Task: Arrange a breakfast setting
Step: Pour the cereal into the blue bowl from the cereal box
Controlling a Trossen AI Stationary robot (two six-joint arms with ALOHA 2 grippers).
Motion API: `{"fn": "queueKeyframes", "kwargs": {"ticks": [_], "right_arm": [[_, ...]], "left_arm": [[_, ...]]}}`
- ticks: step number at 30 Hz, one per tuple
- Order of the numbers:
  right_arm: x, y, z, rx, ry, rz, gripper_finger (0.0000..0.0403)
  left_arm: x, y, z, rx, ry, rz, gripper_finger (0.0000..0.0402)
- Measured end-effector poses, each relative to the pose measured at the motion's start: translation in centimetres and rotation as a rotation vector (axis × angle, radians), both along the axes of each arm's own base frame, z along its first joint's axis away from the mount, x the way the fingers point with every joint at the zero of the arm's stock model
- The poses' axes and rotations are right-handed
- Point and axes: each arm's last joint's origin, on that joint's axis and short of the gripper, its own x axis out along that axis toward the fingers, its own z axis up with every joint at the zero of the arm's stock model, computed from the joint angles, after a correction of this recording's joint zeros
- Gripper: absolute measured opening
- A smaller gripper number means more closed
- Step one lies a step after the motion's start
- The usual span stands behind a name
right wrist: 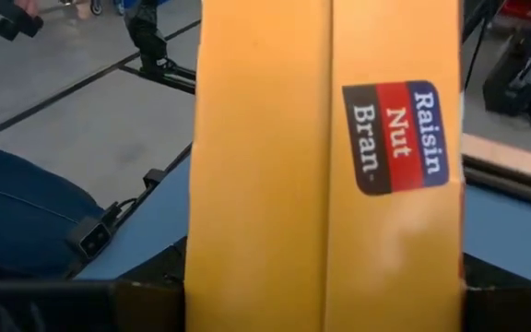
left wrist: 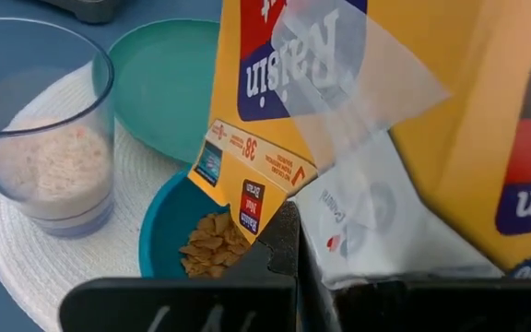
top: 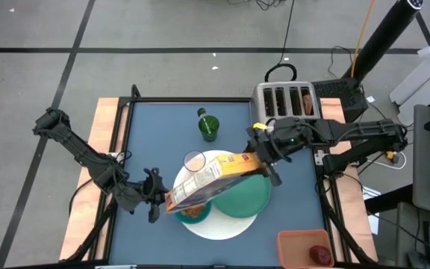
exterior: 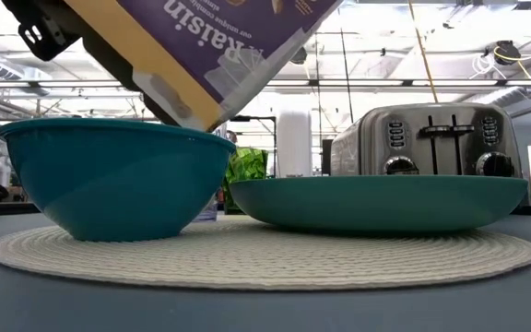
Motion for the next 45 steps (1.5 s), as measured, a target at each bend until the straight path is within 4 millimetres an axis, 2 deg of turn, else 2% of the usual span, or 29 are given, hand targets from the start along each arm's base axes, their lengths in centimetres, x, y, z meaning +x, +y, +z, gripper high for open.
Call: {"fn": "queueKeyframes", "kwargs": {"ticks": [16,25,35,45], "right_arm": [[-1.1,-0.2,-1.7,0.02,0.231,-0.036,0.0208],[-1.6,-0.2,-2.4,0.067,0.342,-0.064,0.0208],[-1.7,-0.2,-2.7,0.087,0.376,-0.08,0.0195],[-1.5,-0.1,-5.0,0.112,0.361,-0.084,0.0194]], "left_arm": [[0.0,1.8,1.6,-0.054,-0.073,0.055,0.0001],[0.6,2.6,1.9,-0.009,-0.104,0.085,0.0001],[1.1,3.1,2.3,0.044,-0.147,0.088,0.0001],[1.2,3.1,2.6,0.064,-0.172,0.074,0.0001]]}}
